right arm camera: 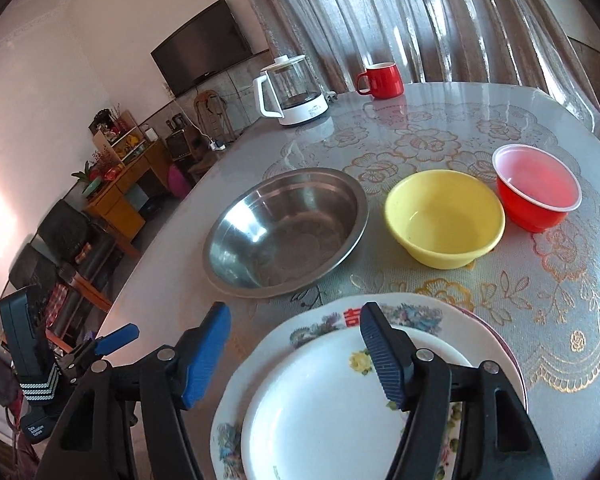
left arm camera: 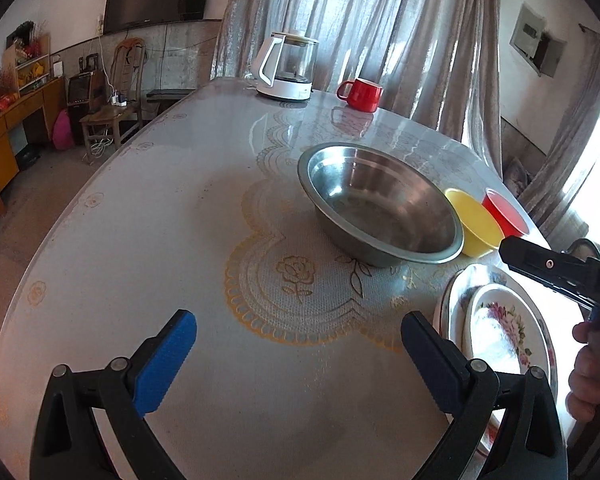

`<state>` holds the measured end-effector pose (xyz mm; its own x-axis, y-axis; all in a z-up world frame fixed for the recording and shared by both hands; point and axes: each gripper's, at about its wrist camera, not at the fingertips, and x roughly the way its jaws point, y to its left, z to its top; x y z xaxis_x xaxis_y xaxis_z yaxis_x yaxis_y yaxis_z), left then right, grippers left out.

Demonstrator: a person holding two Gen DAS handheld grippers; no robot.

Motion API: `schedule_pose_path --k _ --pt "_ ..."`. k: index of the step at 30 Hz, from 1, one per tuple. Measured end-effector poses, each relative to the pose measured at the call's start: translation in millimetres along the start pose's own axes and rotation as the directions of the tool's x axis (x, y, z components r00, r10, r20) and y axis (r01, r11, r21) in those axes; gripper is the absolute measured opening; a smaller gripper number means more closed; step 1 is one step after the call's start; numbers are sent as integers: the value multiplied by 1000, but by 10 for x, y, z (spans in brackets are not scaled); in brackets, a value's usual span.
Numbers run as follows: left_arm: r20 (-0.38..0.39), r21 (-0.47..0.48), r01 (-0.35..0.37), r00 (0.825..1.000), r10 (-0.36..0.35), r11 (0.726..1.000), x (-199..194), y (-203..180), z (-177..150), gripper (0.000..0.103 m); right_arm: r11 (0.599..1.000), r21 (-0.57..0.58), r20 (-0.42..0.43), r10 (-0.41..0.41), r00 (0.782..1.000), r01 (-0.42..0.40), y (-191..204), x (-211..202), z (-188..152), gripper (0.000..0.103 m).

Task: Organize plates and bowls
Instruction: 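Move the left tool to the rim of the steel basin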

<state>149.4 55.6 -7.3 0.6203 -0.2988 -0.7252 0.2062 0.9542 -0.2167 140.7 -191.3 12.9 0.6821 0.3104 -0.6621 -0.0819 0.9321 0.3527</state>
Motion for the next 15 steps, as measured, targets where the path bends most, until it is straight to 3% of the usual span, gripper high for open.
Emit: schedule_pose_path --k 8,10,15 --pt "55 -68 -104 993 108 992 128 195 388 103 998 54 -35 -39 999 41 -120 356 280 68" --pt "43 -61 -96 994 99 994 200 190 468 103 996 61 -53 -58 997 61 -146 450 316 67" --pt "18 -61 -34 999 35 998 394 138 609 102 994 86 -80 -66 995 72 -217 634 382 51"
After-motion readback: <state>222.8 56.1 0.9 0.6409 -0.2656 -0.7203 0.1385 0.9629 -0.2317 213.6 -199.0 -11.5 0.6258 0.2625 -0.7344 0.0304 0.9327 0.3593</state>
